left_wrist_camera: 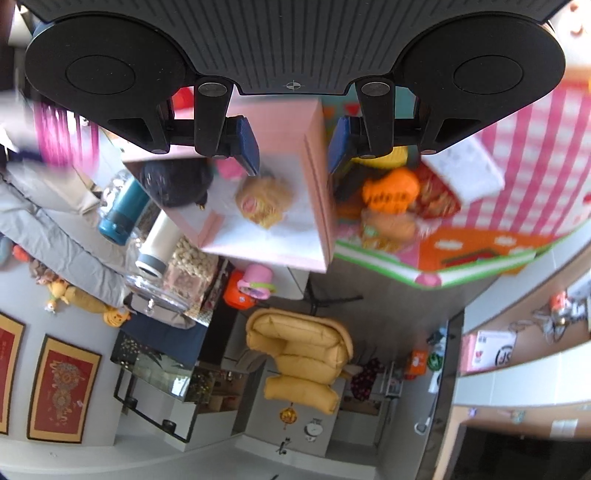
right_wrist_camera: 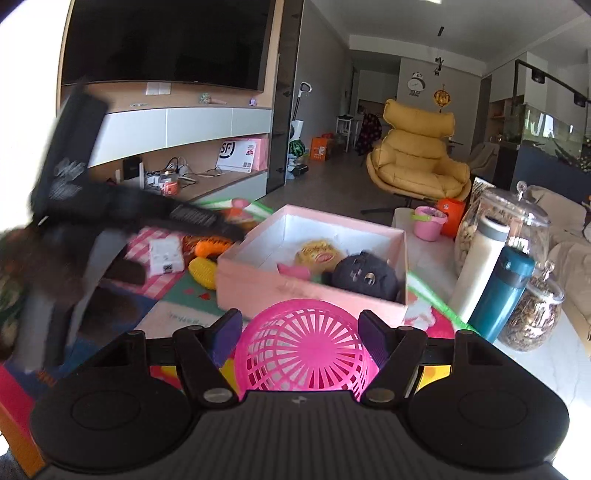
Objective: Organize objects
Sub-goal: 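Release the pig toy into the box with the left tool while the right tool drops the strainer in, then grasp the yellow toy corn with the left tool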
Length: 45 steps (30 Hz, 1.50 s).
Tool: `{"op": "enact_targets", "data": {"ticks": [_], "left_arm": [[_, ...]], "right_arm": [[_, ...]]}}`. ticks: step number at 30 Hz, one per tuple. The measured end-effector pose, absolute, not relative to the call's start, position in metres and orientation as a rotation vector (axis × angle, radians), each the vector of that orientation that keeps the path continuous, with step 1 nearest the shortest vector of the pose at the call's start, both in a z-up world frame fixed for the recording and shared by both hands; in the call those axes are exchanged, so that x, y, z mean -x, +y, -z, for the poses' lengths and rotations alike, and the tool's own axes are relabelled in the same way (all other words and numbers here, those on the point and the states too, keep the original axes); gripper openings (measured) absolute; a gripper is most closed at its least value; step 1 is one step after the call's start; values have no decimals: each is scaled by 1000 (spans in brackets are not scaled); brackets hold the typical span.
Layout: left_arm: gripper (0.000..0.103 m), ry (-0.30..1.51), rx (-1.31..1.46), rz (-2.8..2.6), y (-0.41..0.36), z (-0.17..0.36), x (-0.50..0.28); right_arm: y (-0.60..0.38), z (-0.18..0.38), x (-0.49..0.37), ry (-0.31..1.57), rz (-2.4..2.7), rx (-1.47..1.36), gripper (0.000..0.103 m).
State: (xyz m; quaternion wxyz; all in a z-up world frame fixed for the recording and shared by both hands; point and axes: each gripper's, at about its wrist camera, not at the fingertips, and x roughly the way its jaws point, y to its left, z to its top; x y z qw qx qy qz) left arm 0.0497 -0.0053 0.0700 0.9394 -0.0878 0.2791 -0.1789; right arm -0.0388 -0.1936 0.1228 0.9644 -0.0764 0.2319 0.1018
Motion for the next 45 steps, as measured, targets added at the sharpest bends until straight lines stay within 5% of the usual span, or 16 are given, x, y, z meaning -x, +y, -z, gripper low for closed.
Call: {"op": "enact_targets", "data": {"ticks": [6,8,9,26,37,45], "left_arm": [[45,606,152,386,8,-55,-27],[45,624,150,396,13,-50,-23],[45,629,146,399,16,-49,-21],[45,675,226,347,31,-31,-35],[45,798,496,148,37,-38,-125],[45,823,339,107,15,-28,-140]], "right_arm": [[-178,-182,-54,392,-109,193,71],[-173,-186,-84,414,-101,182,97],[-173,-185,-95,421,-92,166,99],[-171,-44,20,504,-134,111,103],[-173,-46,35,413,-96,100,103],[-174,-43,23,476,-94,94,103]]}}
